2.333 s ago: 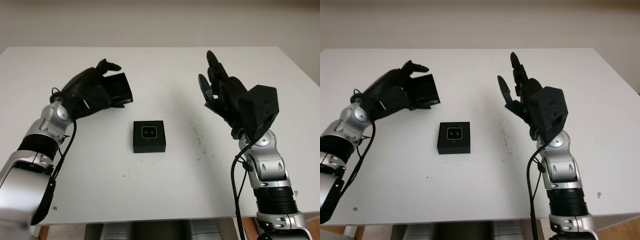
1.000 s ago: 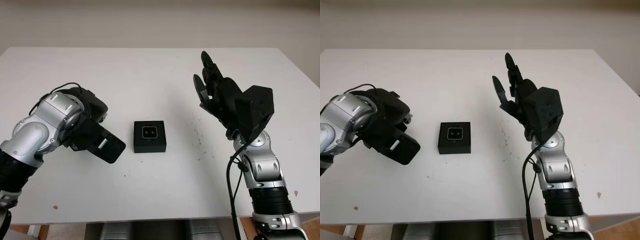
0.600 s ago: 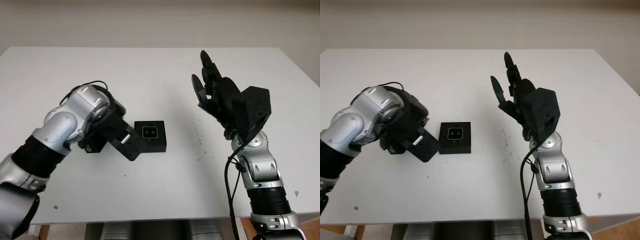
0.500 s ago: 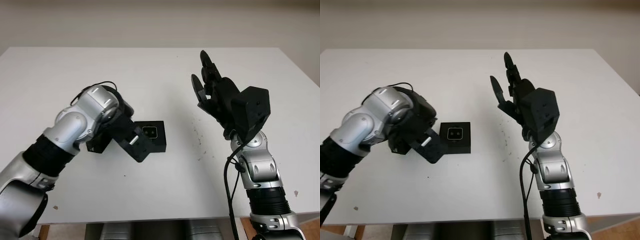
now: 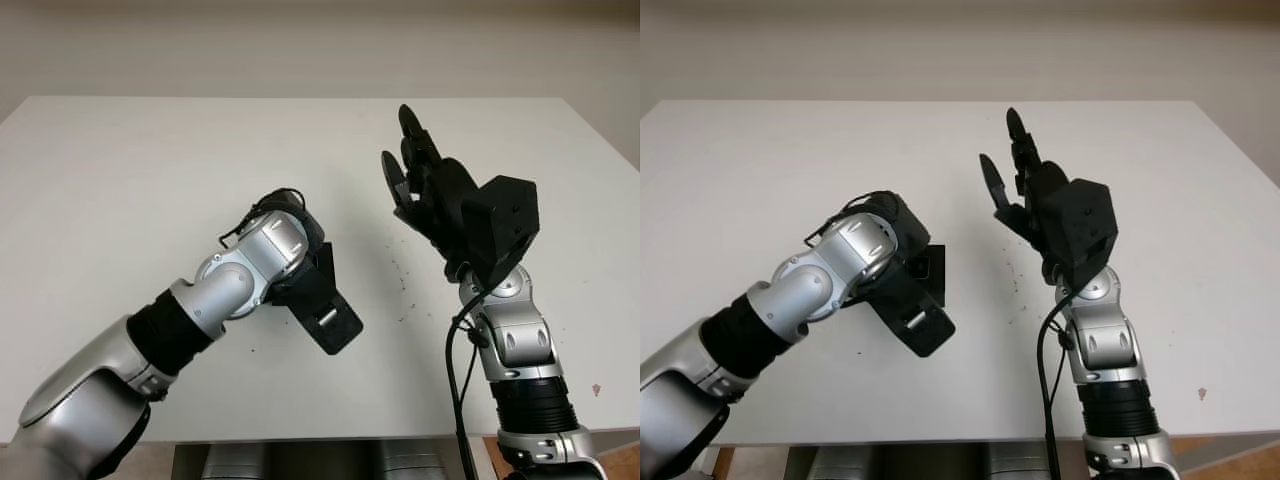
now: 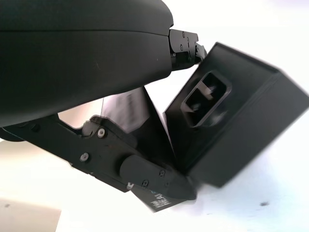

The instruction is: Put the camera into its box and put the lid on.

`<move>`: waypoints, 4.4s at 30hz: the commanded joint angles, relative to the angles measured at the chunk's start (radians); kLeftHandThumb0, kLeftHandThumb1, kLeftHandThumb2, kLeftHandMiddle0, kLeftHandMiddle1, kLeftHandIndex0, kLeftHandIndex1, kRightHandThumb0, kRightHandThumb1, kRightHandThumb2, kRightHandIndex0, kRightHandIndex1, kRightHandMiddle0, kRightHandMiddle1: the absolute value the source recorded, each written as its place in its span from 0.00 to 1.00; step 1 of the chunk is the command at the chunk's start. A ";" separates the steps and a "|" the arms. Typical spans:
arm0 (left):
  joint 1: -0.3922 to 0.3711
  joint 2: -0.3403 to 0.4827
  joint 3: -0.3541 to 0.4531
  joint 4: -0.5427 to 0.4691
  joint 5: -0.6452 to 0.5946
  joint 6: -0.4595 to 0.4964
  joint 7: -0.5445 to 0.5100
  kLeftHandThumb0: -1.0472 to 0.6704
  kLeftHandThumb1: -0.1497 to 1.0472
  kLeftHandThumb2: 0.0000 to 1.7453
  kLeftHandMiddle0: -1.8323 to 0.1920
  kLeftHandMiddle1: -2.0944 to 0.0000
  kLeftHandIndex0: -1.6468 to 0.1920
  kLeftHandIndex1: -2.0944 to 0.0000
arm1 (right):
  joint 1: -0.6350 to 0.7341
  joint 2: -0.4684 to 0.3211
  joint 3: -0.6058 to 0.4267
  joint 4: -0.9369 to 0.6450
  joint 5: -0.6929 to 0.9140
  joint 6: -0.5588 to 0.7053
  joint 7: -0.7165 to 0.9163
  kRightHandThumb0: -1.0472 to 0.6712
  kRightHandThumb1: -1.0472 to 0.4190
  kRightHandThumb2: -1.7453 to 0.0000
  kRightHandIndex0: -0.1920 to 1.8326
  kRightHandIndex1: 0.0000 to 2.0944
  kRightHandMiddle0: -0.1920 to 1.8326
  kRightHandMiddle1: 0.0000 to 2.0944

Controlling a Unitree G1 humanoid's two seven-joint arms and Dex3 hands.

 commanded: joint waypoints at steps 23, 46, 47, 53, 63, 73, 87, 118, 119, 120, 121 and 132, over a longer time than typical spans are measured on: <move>0.095 -0.243 0.037 0.089 -0.171 0.113 0.427 0.27 1.00 0.17 0.85 0.97 0.87 0.95 | 0.003 0.010 -0.021 0.002 0.011 -0.044 -0.001 0.21 0.00 0.66 0.03 0.03 0.04 0.02; 0.071 -0.031 0.669 -0.158 -1.450 0.136 0.283 0.17 0.98 0.03 0.82 0.99 0.85 0.94 | -0.037 -0.006 -0.090 0.080 0.096 -0.094 0.028 0.23 0.00 0.62 0.01 0.02 0.01 0.02; 0.066 -0.009 0.683 -0.158 -1.481 0.160 0.278 0.14 0.98 0.03 0.86 0.99 0.89 0.96 | -0.040 -0.007 -0.088 0.089 0.097 -0.098 0.030 0.23 0.00 0.62 0.01 0.02 0.00 0.02; 0.059 0.121 0.707 -0.138 -1.480 0.136 0.311 0.09 0.98 0.03 0.99 0.99 0.99 1.00 | -0.053 -0.010 -0.075 0.100 0.098 -0.074 0.035 0.21 0.00 0.62 0.00 0.01 0.00 0.01; 0.066 0.301 0.703 0.021 -1.336 -0.085 0.377 0.07 0.93 0.02 1.00 1.00 1.00 1.00 | -0.059 -0.019 -0.074 0.099 0.103 -0.076 0.053 0.21 0.00 0.62 0.00 0.01 0.00 0.00; 0.071 0.408 0.663 0.201 -1.232 -0.218 0.372 0.12 0.86 0.02 1.00 1.00 1.00 1.00 | -0.059 -0.016 -0.079 0.091 0.093 -0.064 0.043 0.21 0.00 0.63 0.01 0.02 0.01 0.01; 0.092 0.469 0.584 0.359 -1.100 -0.348 0.397 0.11 0.85 0.02 1.00 1.00 1.00 1.00 | -0.058 -0.015 -0.081 0.091 0.086 -0.060 0.034 0.21 0.00 0.63 0.01 0.02 0.02 0.02; 0.138 0.343 0.491 0.511 -1.014 -0.459 0.588 0.19 0.81 0.03 0.99 0.98 0.99 0.99 | -0.049 -0.022 -0.082 0.076 0.084 -0.058 0.037 0.22 0.00 0.62 0.01 0.03 0.02 0.03; 0.140 0.344 0.488 0.507 -1.010 -0.453 0.583 0.19 0.80 0.03 0.99 0.98 0.99 0.99 | -0.050 -0.022 -0.082 0.075 0.086 -0.055 0.039 0.22 0.00 0.62 0.01 0.03 0.02 0.03; 0.142 0.345 0.486 0.503 -1.009 -0.450 0.577 0.19 0.80 0.03 0.98 0.97 0.99 0.99 | -0.050 -0.022 -0.084 0.076 0.089 -0.053 0.039 0.22 0.00 0.62 0.01 0.03 0.02 0.03; 0.143 0.346 0.485 0.499 -1.011 -0.444 0.568 0.20 0.80 0.03 0.98 0.97 0.99 0.98 | -0.050 -0.023 -0.084 0.075 0.090 -0.054 0.041 0.22 0.00 0.62 0.01 0.03 0.02 0.03; 0.151 0.371 0.491 0.413 -1.061 -0.365 0.412 0.24 0.76 0.03 0.97 0.97 0.96 0.97 | -0.050 -0.030 -0.079 0.078 0.074 -0.062 0.040 0.22 0.00 0.63 0.01 0.03 0.01 0.03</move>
